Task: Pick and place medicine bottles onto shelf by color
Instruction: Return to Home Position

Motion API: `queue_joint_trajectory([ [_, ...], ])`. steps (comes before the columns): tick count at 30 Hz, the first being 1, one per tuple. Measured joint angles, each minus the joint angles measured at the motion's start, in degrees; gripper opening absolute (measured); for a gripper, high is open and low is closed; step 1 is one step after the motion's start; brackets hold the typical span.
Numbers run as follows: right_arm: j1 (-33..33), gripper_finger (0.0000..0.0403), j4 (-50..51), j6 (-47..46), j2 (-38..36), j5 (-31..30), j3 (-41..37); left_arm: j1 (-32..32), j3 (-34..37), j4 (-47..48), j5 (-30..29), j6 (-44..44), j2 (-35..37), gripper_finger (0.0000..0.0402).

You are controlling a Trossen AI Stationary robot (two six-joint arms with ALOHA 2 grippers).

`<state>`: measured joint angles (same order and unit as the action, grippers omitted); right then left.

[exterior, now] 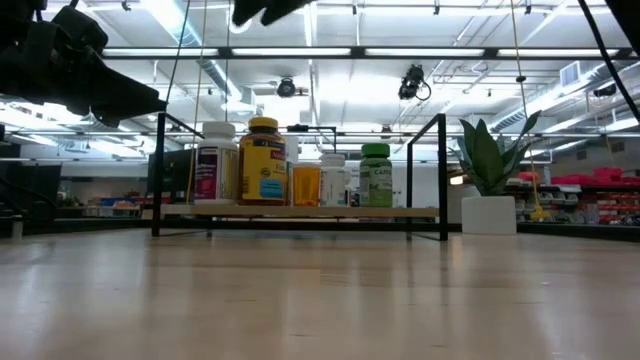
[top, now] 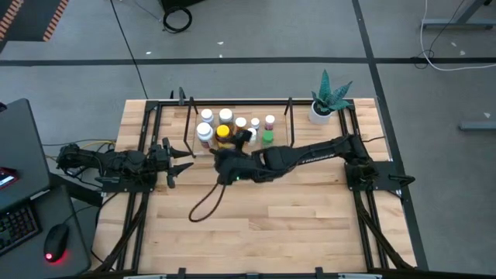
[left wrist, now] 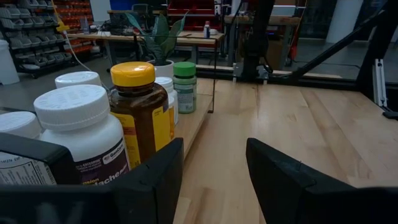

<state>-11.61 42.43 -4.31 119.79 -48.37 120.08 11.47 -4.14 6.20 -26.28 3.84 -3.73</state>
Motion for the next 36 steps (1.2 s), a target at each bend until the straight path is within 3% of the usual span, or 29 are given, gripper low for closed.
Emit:
queue_joint_trajectory([
  [4,2.5,0.0283,-0.3,8.8,-0.5,4.4,2.3,0.0,0.0,0.0,0.0,0.0,0.0,0.0182],
  [14,8.2,0.0253,2.9,17.9,-10.0,18.1,2.7,0.0,0.0,0.0,0.0,0.0,0.0,0.0188],
  [20,12.7,0.0245,4.0,20.6,-16.3,33.0,0.6,0.0,0.0,0.0,0.0,0.0,0.0,0.0184],
  [24,15.7,0.0244,0.7,21.6,-20.9,40.9,-5.8,0.0,0.0,0.0,0.0,0.0,0.0,0.0185],
  [36,18.2,0.0242,-23.4,22.0,-40.1,42.3,-38.2,0.0,0.1,-1.5,0.0,-1.8,0.0,0.0181],
])
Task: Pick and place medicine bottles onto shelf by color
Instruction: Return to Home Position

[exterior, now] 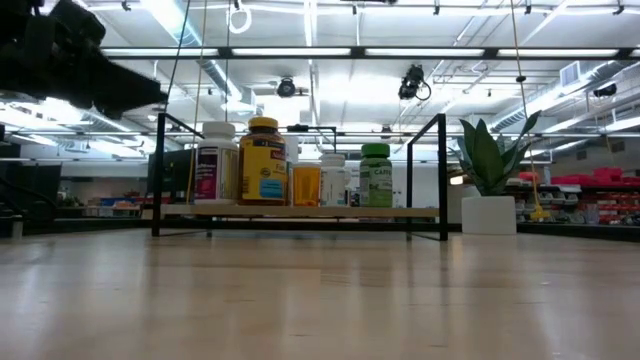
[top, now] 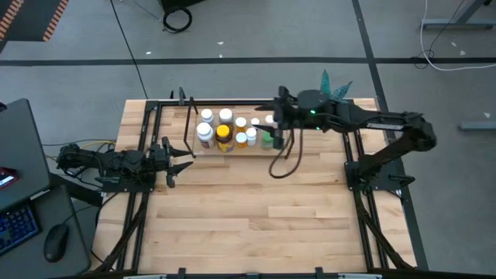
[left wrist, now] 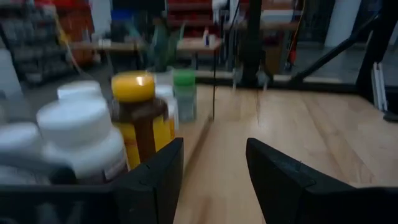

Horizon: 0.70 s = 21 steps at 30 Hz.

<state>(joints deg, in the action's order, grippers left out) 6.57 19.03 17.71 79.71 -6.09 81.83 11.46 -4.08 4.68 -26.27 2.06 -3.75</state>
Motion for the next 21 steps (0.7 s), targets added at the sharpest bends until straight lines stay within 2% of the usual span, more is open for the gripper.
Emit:
queue_joint_trajectory([
  [7,0.1,0.0239,-13.7,-3.1,-12.5,-0.1,-19.1,0.0,0.0,-5.8,0.0,-1.0,0.0,0.0187],
  [13,0.4,0.0233,-18.1,-7.4,-22.8,0.1,-31.0,0.0,0.0,-8.5,0.0,-0.7,0.0,0.0183],
  [14,0.4,0.0232,-18.4,-8.4,-24.6,0.2,-32.6,0.0,0.0,-10.1,0.2,1.9,0.0,0.0184],
  [17,0.3,0.0229,-20.2,-11.4,-29.8,0.2,-38.0,0.1,0.0,-11.3,4.6,9.5,0.0,0.0186],
  [21,0.2,0.0224,-22.0,-14.2,-37.0,1.5,-44.9,0.1,0.0,-11.6,18.4,7.8,0.0,0.0187],
])
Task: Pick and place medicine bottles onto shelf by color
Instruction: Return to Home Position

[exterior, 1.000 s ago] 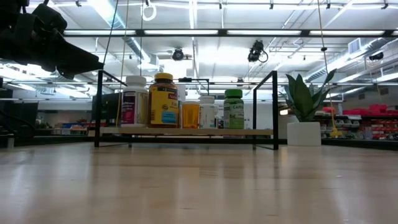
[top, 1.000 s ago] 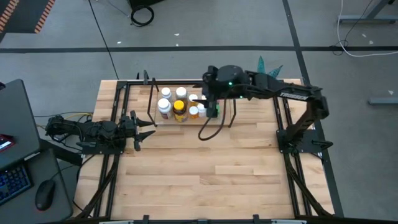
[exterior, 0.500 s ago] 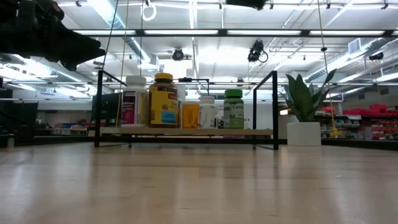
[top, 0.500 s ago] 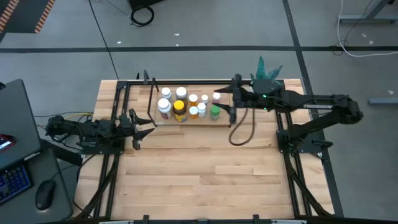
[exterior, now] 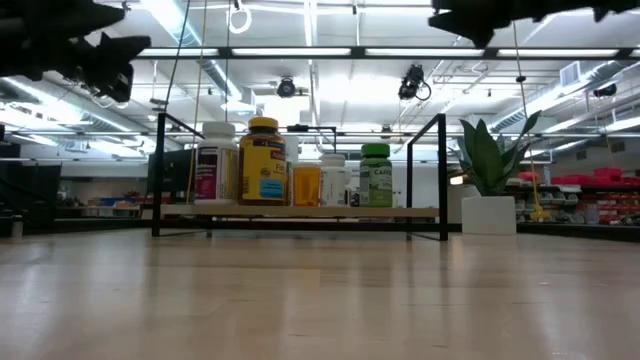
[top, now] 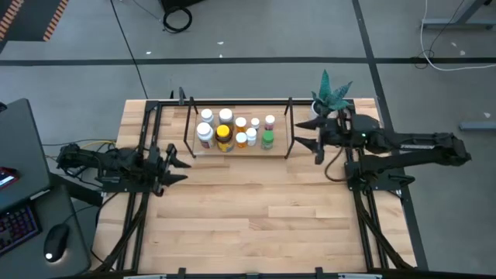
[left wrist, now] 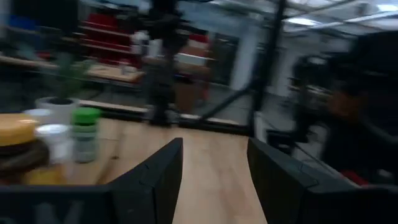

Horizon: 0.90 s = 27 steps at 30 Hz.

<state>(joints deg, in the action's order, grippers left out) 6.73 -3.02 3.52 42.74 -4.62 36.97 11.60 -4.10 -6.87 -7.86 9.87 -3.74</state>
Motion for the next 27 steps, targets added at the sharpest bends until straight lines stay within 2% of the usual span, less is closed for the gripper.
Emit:
queue_joint_trajectory([
  [2,0.0,0.0221,-2.1,-1.3,-3.5,0.0,-3.4,0.0,0.0,0.0,2.8,0.0,0.0,0.0185],
  [8,0.0,0.0213,-7.0,-3.8,-12.5,0.2,-12.7,0.0,0.0,2.9,2.9,-2.8,-0.1,0.0186],
  [13,0.0,0.0207,-7.6,-7.1,-17.9,0.2,-17.4,0.0,0.0,3.4,2.8,-3.5,-0.1,0.0186],
  [27,0.0,0.0178,-10.2,-10.6,-24.6,3.2,-27.2,0.0,0.0,5.9,2.6,-3.0,-0.1,0.0187],
])
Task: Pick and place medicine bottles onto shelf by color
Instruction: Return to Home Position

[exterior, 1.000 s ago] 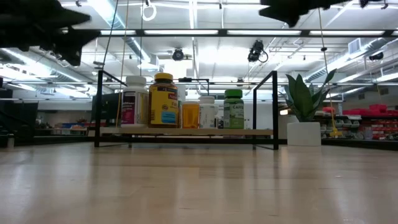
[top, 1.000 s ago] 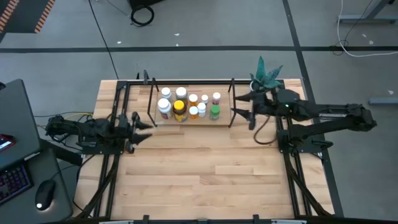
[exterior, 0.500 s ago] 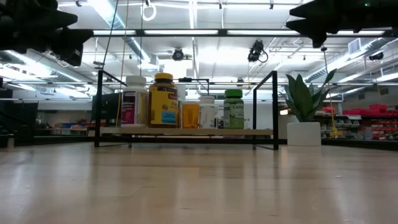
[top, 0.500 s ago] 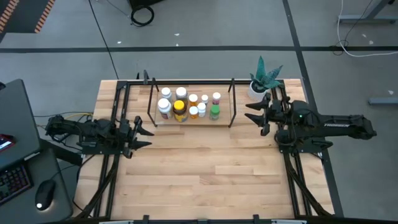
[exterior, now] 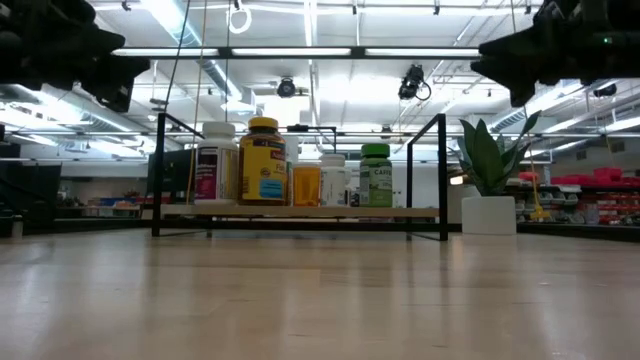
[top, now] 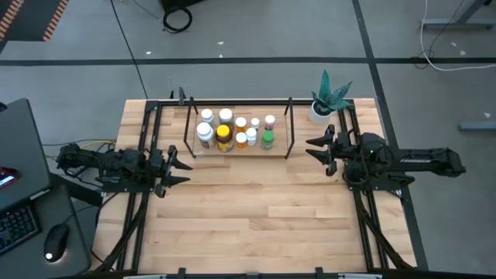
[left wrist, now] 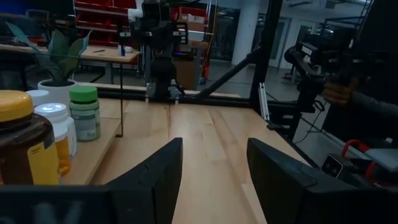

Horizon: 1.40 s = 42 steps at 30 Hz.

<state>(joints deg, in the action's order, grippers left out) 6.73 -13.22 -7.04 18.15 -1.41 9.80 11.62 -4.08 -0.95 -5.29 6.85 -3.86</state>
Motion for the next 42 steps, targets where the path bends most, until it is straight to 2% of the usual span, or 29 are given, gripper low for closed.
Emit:
queue_joint_trajectory([
  [18,0.0,0.0144,-1.7,-1.3,-8.1,1.3,-9.4,0.0,0.0,0.4,0.0,4.6,0.0,0.0187],
  [21,0.0,0.0141,-0.1,-4.0,-7.8,0.0,-9.5,0.0,0.0,1.6,0.0,5.3,0.0,0.0184],
  [26,0.0,0.014,0.3,-8.7,-7.3,-3.7,-9.5,-0.1,0.0,3.2,0.0,-1.3,0.0,0.0181],
  [31,0.1,0.0143,1.0,0.8,-7.2,-4.9,-9.4,0.0,0.0,2.8,0.0,-10.5,0.0,0.0185],
  [42,0.1,0.0144,0.9,3.6,-7.2,-4.9,-9.4,0.0,0.0,2.7,0.0,-10.5,0.0,0.0181],
])
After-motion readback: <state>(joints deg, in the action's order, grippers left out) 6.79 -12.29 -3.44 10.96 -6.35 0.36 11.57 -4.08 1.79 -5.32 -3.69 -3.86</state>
